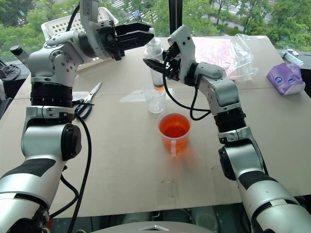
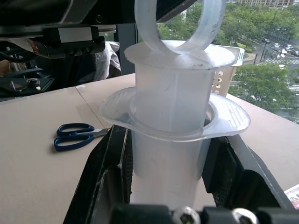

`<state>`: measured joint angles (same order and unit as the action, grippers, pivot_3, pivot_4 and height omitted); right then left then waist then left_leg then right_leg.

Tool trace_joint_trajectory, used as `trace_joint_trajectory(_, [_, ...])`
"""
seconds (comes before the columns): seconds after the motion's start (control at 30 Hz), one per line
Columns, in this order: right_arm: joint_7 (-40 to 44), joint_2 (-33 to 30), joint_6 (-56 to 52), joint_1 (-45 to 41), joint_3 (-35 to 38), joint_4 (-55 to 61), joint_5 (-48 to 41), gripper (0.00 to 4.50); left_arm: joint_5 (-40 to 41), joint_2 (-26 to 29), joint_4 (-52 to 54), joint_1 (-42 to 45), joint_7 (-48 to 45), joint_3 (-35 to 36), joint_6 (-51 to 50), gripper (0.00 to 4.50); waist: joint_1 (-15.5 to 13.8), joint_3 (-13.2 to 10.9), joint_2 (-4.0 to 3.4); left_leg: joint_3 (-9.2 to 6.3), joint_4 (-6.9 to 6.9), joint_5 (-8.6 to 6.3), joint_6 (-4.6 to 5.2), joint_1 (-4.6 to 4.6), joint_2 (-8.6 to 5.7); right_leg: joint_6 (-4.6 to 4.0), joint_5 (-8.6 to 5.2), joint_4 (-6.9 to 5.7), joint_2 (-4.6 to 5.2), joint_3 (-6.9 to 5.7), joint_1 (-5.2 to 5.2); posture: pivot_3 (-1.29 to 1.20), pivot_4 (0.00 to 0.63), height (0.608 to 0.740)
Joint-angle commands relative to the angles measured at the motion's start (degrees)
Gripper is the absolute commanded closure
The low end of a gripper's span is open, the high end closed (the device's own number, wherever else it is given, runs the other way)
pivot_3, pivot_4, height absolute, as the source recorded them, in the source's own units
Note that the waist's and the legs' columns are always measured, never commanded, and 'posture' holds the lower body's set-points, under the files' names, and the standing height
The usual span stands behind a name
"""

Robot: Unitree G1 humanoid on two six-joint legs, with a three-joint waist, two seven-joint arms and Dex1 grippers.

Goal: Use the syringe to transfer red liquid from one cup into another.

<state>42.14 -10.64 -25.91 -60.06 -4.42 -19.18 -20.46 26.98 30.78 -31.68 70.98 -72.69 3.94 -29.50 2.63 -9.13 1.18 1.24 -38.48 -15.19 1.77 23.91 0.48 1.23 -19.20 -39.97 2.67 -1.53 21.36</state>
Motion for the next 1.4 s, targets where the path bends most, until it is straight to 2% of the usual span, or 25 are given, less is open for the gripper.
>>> trace_joint_trajectory(0.03, [0.08, 0.30, 1.87, -3.14, 1.54, 0.43, -0.03, 2.94, 0.01, 0.70, 1.64, 0.50, -1.01, 0.10, 0.20, 2.51, 0.00, 0.00, 0.00, 0.00, 0.00, 0.00, 0.00, 0.00, 0.00, 0.00, 0.00, 0.00, 0.00, 0.00, 0.00, 0.00, 0.150, 0.740])
trace_joint_trajectory(1.17, [1.74, 0.49, 3.56, -5.41, 2.12, 1.05, 0.80, 2.94, -3.81, -0.66, -0.77, 0.15, 0.09, -1.36, 2.51, 2.51, -0.06, 0.00, 0.00, 0.00, -0.01, 0.00, 0.00, 0.00, 0.00, 0.00, 0.00, 0.00, 0.00, 0.00, 0.00, 0.00, 0.150, 0.740])
trace_joint_trajectory(1.2, [1.86, 0.45, 3.55, -5.46, 2.11, 0.97, 0.78, 2.94, -3.71, -0.77, -1.05, 0.38, 0.30, -1.13, 2.55, 3.03, -0.07, 0.00, 0.00, 0.00, -0.01, 0.00, 0.00, 0.00, 0.00, 0.00, 0.00, 0.00, 0.00, 0.00, 0.00, 0.00, 0.150, 0.740])
trace_joint_trajectory(1.27, [1.96, 0.40, 3.56, -5.47, 2.09, 0.90, 0.80, 2.94, -3.87, -0.84, -1.35, 0.60, 0.57, -1.09, 2.75, 3.58, -0.07, 0.00, 0.00, 0.00, -0.01, 0.00, 0.00, 0.00, 0.00, 0.00, 0.00, 0.00, 0.00, 0.00, 0.00, 0.00, 0.150, 0.740])
trace_joint_trajectory(1.4, [1.95, 0.34, 3.44, -5.39, 2.17, 1.04, 0.79, 2.94, -4.33, -0.63, -0.71, -0.11, -0.08, -1.58, 2.88, 3.63, -0.06, 0.00, 0.00, 0.00, -0.01, 0.00, 0.00, 0.00, 0.00, 0.00, 0.00, 0.00, 0.00, -0.01, 0.00, 0.00, 0.150, 0.740])
